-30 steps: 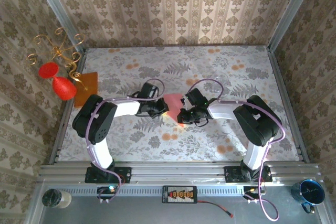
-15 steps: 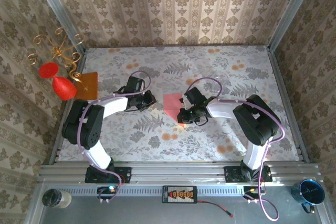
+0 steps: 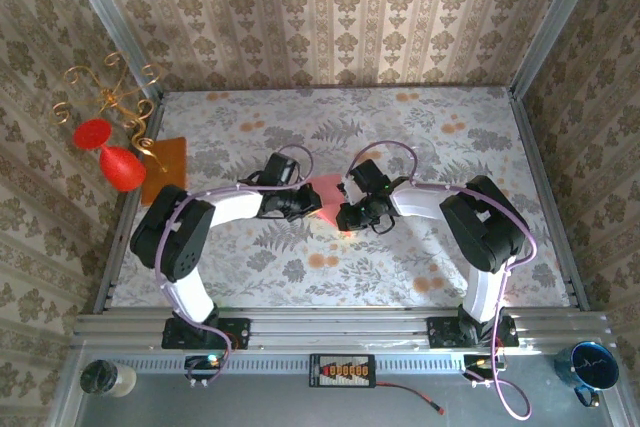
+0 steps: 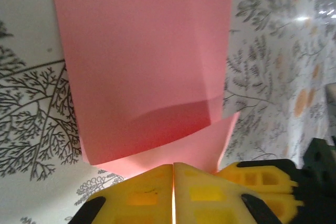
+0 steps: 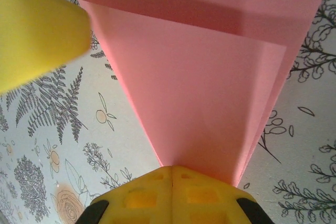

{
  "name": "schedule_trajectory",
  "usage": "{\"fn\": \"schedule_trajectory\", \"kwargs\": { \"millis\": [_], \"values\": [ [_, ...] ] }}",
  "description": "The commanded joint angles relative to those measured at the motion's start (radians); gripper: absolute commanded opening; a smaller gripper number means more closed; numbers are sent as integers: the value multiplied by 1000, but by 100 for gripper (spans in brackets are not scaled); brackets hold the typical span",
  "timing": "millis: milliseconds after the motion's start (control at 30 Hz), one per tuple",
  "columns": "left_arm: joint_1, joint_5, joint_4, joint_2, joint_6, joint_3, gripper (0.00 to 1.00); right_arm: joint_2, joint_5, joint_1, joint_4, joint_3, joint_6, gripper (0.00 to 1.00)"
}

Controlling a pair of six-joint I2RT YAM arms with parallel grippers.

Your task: Fold a paper plane with a square sheet of paper (pick it up from the middle)

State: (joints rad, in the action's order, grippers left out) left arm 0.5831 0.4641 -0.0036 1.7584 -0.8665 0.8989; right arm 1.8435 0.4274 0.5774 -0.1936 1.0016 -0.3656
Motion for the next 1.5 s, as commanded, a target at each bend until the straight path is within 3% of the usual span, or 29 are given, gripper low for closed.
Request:
{"fn": "schedule_trajectory", "kwargs": {
  "millis": [0,367,933,1200,1467],
  "values": [
    [7,-10,-43,45,17,51,8,4,29,-8,-5,-14,-7,6],
    [6,-149,-186,80,-9,69,8,-46,32,-26,-20,-57,-46,7],
    [12,-142,-193,100,-29,83,9,-167,-8,-43,-105,-198,-47,7],
    [23,-121,-105,-65,-31,89,25,-266,-40,-42,83,-197,-272,15],
    [-77,-60,94,-204,-118,-112,53,-191,-44,-28,232,-175,-458,27]
  ]
}}
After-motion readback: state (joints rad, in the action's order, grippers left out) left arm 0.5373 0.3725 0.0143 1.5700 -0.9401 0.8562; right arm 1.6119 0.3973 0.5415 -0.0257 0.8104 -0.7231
